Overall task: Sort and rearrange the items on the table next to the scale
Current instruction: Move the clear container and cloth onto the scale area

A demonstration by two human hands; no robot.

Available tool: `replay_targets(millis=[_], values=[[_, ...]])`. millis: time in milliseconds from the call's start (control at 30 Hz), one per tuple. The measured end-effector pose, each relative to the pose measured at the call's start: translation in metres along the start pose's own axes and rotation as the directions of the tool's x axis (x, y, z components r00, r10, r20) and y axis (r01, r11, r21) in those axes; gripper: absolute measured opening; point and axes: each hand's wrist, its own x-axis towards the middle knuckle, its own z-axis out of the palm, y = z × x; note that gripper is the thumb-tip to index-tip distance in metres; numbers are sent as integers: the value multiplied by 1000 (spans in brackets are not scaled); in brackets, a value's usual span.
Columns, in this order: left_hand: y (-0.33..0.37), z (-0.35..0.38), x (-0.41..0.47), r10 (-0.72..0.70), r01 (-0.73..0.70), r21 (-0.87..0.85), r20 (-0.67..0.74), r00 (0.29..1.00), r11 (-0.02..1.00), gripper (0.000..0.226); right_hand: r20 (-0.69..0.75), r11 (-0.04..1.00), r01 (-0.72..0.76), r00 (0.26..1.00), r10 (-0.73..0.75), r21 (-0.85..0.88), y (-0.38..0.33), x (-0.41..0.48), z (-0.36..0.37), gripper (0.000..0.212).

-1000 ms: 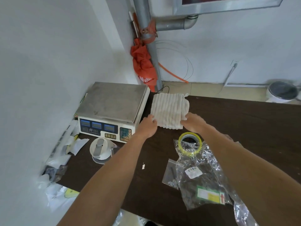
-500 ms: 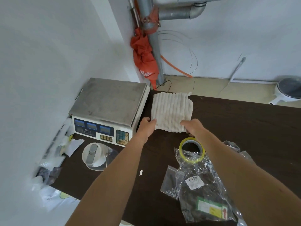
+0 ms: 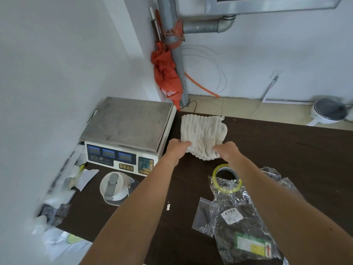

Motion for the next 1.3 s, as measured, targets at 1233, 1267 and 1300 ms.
replay_targets(millis=[1233, 1267, 1300], values=[[-75, -367, -136, 48, -129, -252, -305, 951, 959, 30, 234, 854, 506, 822, -519, 120, -124, -226, 248, 29], [-82, -376, -137, 51, -119, -205, -307, 950, 972, 31, 217, 834, 545, 807, -549, 85, -123, -233, 259, 30], [-91, -384, -138, 58, -114, -161, -316, 947, 980, 28, 208, 818, 570, 794, -572, 72, -121, -242, 269, 35]])
